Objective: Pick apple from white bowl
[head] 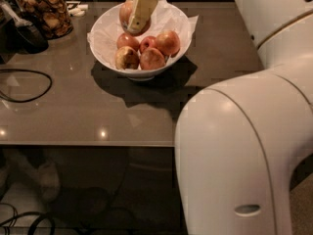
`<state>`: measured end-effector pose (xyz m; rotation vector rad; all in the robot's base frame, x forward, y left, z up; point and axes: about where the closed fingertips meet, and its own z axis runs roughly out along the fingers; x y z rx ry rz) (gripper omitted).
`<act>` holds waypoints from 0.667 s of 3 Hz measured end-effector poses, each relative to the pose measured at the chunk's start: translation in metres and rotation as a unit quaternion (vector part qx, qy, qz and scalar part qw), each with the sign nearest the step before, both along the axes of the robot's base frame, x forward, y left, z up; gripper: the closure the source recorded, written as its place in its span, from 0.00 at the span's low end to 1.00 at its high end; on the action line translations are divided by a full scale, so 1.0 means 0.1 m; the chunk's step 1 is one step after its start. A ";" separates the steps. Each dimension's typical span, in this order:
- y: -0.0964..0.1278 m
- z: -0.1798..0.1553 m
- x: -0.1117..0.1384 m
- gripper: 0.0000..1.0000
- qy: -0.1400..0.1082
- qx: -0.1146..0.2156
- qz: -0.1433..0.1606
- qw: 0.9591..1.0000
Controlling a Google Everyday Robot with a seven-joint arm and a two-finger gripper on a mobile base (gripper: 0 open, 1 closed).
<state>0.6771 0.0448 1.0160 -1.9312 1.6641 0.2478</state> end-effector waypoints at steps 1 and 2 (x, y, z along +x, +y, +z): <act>-0.01 0.22 -0.27 1.00 -0.001 0.006 0.010 1.000; -0.03 0.38 -0.48 1.00 -0.007 0.012 0.017 1.000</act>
Offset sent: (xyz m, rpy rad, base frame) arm -0.0924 -0.0115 0.0555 0.0244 -0.0136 0.0563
